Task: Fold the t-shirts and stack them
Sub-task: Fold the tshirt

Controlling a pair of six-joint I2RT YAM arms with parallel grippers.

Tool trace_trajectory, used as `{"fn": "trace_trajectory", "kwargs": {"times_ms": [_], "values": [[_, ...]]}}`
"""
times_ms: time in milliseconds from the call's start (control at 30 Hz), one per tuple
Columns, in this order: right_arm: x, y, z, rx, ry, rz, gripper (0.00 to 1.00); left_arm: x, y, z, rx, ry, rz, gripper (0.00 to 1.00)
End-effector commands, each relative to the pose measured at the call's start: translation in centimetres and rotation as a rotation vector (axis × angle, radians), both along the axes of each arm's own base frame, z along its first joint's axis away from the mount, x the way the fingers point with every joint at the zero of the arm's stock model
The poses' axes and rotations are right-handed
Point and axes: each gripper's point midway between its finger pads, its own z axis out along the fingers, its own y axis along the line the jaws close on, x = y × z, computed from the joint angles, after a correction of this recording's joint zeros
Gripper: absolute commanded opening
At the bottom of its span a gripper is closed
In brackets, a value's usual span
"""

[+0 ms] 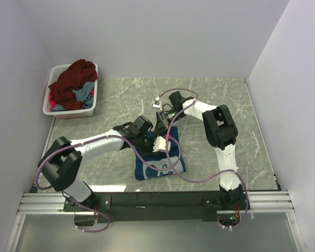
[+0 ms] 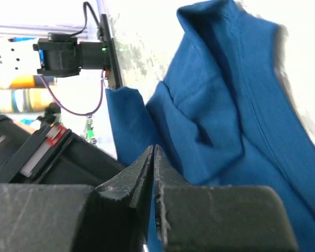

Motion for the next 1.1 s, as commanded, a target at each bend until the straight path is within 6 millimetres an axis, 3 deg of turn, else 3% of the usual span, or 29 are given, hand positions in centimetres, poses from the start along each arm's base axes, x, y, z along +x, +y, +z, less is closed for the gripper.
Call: {"fn": "trace_trajectory", "kwargs": {"times_ms": [0, 133, 233, 433, 600, 800, 1067], "values": [[0.5, 1.2, -1.8, 0.046, 0.067, 0.000, 0.09, 0.7, -0.2, 1.3, -0.025, -0.095, -0.011, 0.01], [-0.3, 0.9, -4.6, 0.036, 0.164, 0.003, 0.09, 1.4, -0.1, 2.0, -0.029, -0.144, 0.002, 0.01], [-1.5, 0.6, -5.6, 0.019, 0.231, -0.005, 0.09, 2.3, -0.3, 3.1, -0.041, -0.185, 0.016, 0.00], [-2.6, 0.4, -6.3, 0.001, 0.265, 0.007, 0.09, 4.3, -0.5, 5.2, -0.069, -0.270, 0.040, 0.00], [-3.6, -0.1, -6.9, 0.003, 0.270, 0.028, 0.09, 7.8, -0.1, 6.3, -0.074, -0.306, 0.091, 0.00], [-3.5, -0.1, -6.4, 0.011, 0.259, 0.032, 0.09, 11.0, -0.5, 7.1, -0.103, -0.373, 0.119, 0.00], [-1.6, -0.5, -3.5, -0.009, 0.142, 0.032, 0.09, 11.0, -0.3, 4.9, -0.092, -0.383, 0.106, 0.01]]}}
